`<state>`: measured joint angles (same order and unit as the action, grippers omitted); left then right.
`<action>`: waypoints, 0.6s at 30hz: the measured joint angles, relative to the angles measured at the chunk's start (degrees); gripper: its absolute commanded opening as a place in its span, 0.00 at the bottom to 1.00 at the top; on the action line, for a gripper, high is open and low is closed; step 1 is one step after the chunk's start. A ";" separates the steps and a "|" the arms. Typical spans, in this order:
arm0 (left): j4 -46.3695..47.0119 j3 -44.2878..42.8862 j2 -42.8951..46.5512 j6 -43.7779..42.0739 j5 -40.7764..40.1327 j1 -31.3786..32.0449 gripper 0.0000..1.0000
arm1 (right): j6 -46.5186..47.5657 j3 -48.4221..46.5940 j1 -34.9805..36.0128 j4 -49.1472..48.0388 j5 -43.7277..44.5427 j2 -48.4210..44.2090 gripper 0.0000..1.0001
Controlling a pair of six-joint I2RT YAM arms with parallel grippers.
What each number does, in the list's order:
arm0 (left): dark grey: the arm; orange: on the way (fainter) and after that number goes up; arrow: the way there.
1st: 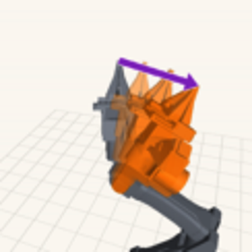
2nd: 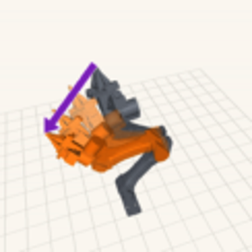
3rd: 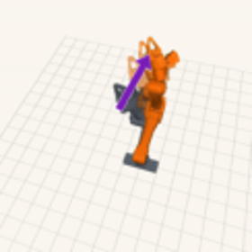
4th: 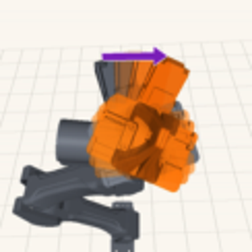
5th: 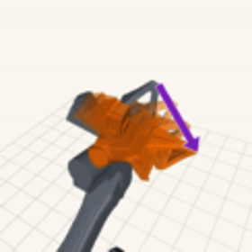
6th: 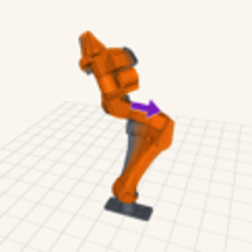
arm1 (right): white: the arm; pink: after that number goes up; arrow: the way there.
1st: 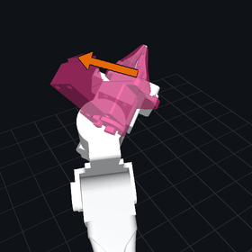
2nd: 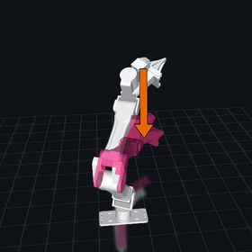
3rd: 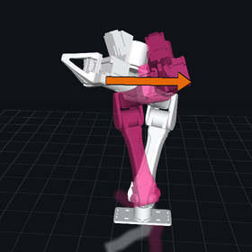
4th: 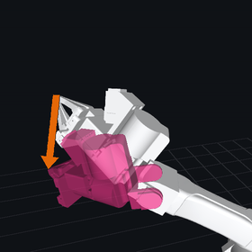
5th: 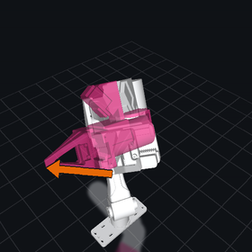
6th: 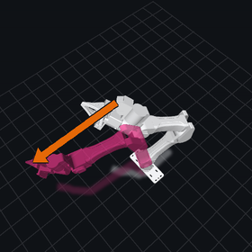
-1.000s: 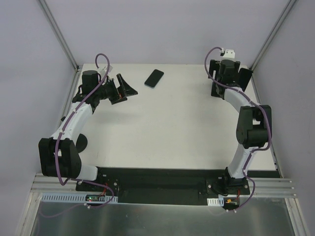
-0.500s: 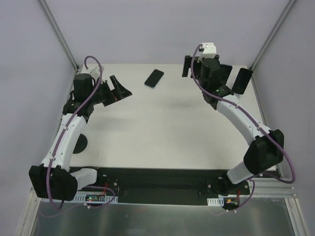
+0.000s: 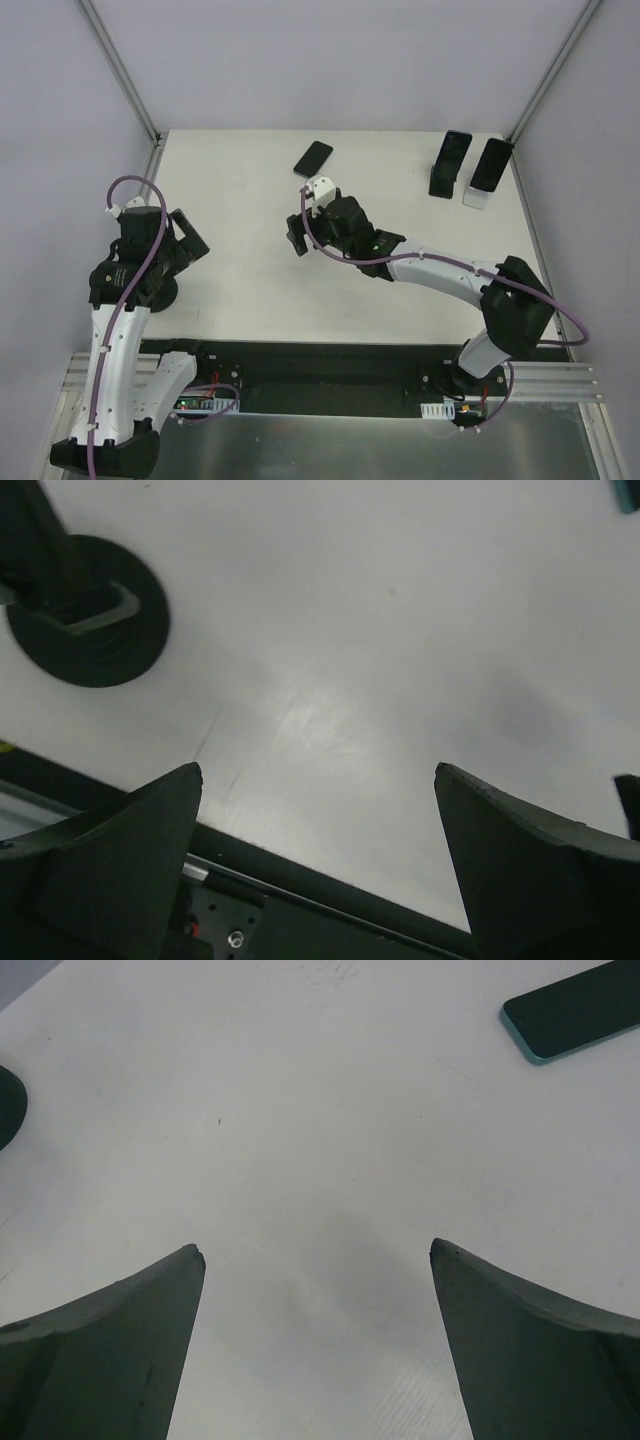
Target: Place the phone on the phone stand
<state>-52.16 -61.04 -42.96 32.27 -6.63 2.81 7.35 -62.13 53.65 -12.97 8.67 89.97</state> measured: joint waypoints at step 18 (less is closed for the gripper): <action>-8.98 -1.81 -9.07 11.04 -17.86 -14.95 0.97 | 5.40 0.00 -1.11 -2.58 -0.09 3.41 0.97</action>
<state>-61.14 -62.85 -52.03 43.31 -24.49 -12.14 12.75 -62.13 52.53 -15.55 8.58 93.38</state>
